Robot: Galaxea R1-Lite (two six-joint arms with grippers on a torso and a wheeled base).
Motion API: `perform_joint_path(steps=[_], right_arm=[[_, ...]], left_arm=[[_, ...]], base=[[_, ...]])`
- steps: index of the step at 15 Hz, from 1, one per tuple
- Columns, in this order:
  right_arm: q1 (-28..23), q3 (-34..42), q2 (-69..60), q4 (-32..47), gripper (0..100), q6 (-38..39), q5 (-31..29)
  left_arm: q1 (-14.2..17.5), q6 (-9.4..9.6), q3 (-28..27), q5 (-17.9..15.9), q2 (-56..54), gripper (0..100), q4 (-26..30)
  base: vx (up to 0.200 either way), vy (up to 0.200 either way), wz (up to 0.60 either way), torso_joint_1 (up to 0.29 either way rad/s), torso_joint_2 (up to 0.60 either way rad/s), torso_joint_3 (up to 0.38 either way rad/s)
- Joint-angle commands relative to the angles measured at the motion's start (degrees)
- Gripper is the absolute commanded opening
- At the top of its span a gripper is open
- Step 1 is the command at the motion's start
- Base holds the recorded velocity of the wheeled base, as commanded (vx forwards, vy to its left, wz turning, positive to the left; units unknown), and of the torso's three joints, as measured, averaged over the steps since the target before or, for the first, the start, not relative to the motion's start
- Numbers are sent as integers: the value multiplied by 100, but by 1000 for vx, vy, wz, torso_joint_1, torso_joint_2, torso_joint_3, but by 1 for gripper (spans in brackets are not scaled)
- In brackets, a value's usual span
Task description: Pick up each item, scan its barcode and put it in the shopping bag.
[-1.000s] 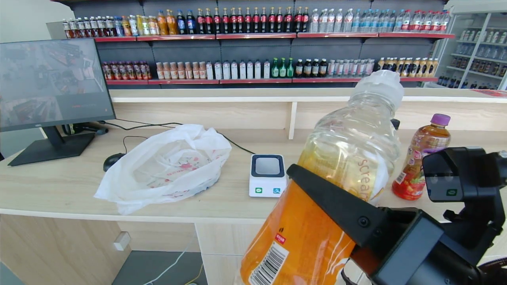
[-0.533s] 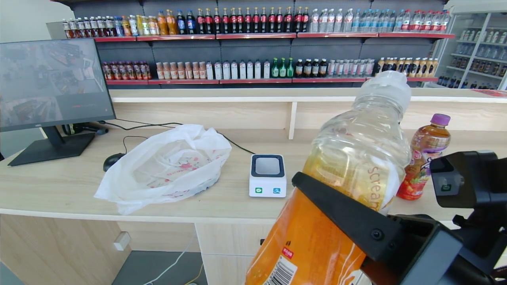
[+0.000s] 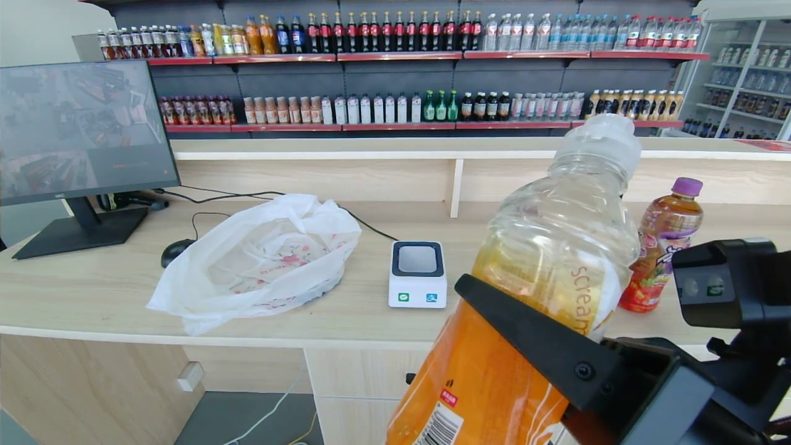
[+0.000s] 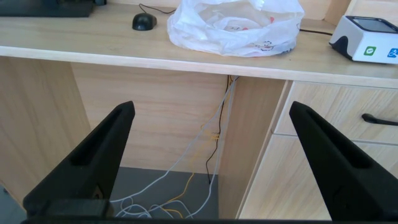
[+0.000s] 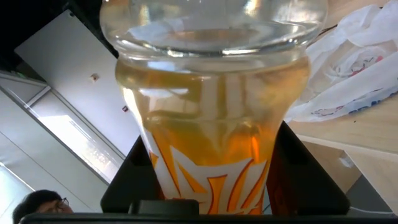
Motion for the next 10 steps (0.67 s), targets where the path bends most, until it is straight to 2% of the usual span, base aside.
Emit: perform_joint_path(steps=[1,4,7,10], right_arm=[[-9,9,19,-8,0,-44,-34],[-184,150,54,-8,0,-308,-34],[-677,273,256,9,0,-967,-69],[-1037,282,370,1,0,-1556,-473]], left_arm=[[9,0,1,1,-2,100,-1],[0,0,1,1,-2,100,-1],[0,0,1,1,-2,100,-1],[0,0,1,1,-2,100,-1]], base=[[0,0,0,0,0,0],[0,0,0,0,0,0],[0,0,0,0,0,0],[0,0,0,0,0,0]])
